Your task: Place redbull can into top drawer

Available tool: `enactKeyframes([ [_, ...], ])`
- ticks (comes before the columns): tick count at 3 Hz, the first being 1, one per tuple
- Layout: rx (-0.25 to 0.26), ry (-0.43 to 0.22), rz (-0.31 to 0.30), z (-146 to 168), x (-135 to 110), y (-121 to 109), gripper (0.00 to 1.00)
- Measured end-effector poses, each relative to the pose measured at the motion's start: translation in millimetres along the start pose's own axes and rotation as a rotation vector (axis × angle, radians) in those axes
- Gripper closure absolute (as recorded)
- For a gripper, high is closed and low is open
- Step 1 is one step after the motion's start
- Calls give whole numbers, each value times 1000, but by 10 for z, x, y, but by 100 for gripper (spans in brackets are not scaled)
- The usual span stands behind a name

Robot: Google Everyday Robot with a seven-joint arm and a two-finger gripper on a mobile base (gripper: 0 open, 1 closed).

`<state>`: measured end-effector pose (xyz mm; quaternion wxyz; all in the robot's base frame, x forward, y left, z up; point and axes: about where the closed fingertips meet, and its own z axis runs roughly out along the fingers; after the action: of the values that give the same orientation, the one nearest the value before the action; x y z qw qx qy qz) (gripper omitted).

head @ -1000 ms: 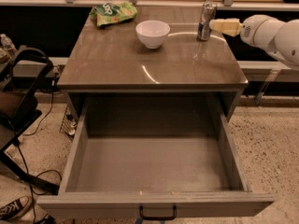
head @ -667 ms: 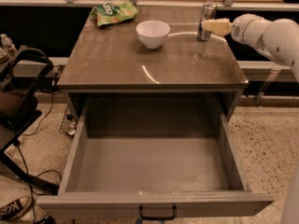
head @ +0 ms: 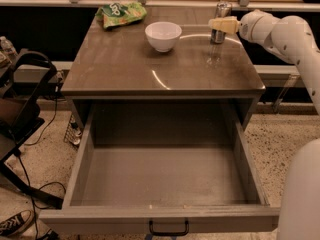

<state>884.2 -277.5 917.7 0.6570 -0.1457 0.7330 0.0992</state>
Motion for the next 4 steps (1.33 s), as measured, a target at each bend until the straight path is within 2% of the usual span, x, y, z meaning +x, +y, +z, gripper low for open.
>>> enactKeyframes([
  [3,-32,-48,15,244,-140,138,0],
  [4,-42,-57,16,331,-134,208,26],
])
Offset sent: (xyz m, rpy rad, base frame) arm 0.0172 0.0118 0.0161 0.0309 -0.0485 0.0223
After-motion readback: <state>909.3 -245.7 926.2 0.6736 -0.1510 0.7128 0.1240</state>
